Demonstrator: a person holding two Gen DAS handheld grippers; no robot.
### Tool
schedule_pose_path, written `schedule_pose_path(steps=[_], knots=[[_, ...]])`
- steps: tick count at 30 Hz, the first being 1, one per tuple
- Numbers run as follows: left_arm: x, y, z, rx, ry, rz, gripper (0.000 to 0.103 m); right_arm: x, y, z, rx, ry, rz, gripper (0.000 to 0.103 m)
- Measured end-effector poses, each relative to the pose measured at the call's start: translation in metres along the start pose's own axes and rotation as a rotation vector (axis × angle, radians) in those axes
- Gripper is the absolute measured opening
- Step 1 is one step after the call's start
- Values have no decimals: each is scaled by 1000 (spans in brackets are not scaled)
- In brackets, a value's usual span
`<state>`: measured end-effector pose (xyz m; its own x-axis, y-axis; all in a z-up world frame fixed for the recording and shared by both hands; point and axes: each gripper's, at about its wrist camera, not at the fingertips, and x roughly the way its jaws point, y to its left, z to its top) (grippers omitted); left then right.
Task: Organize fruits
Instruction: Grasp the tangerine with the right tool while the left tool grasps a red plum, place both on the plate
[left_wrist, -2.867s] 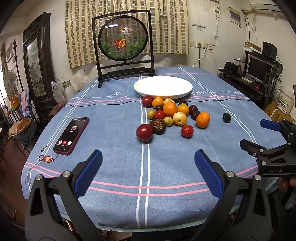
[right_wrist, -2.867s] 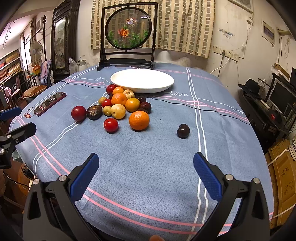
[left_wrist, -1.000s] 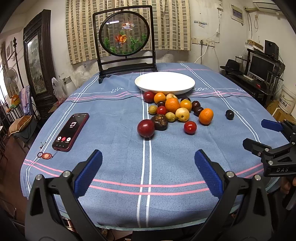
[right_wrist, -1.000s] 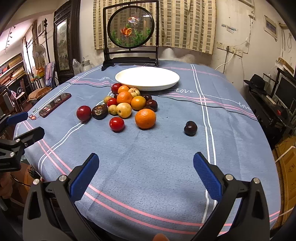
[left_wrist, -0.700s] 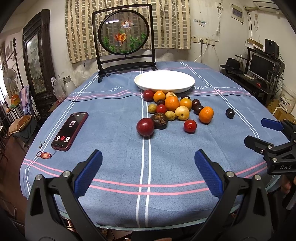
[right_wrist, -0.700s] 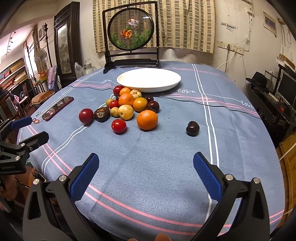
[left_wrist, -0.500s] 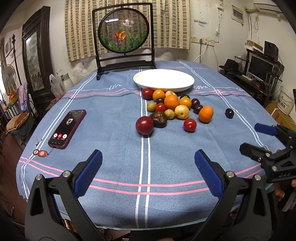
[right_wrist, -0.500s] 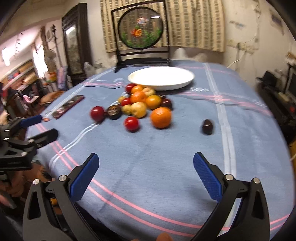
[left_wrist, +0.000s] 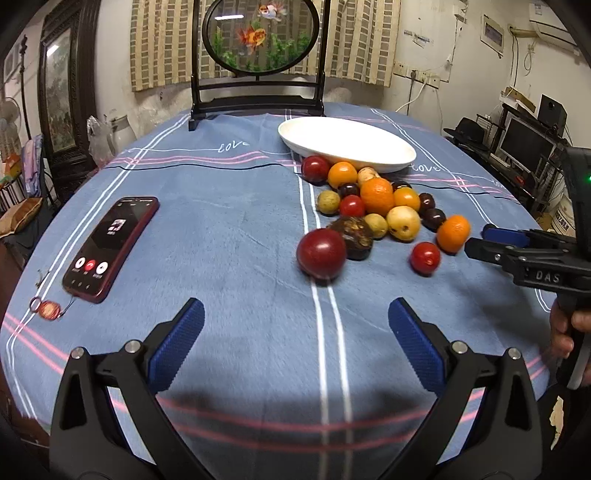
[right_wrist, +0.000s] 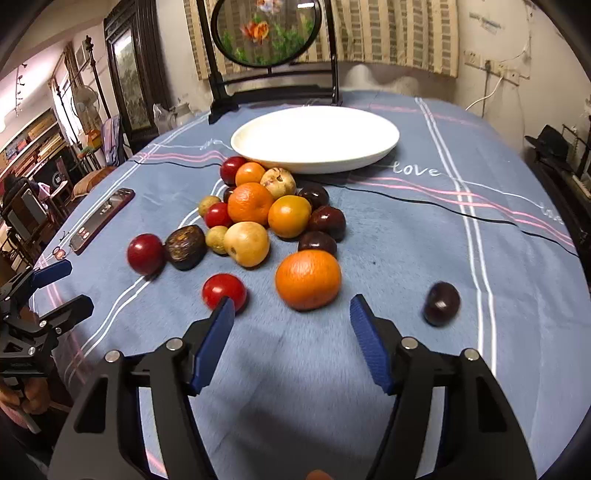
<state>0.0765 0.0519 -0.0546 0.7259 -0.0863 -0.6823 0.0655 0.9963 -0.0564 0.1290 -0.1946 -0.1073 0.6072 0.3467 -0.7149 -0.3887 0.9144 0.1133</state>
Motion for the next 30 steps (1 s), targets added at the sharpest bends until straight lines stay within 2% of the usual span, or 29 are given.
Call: schedule_pose_path(steps=[11,13,14,16,21,30], knots=[[31,3,29,48,48,-80,97,36,-12,14,0,79,-16,66],[37,2,33,61,60,-89,89,38,-14,12,4,90,-1,49],[40,2,35,62,69,-100,86,38,-16,12,11,90,11,47],[45,2,37,63,82,-115,77,37,-16,12,14,88,15,45],[59,1,41,69,108,-130,76,34,-17,11,25,76,28,44],[79,-4,46,82,159,-147,56,35,-20,11,55,77,50,44]])
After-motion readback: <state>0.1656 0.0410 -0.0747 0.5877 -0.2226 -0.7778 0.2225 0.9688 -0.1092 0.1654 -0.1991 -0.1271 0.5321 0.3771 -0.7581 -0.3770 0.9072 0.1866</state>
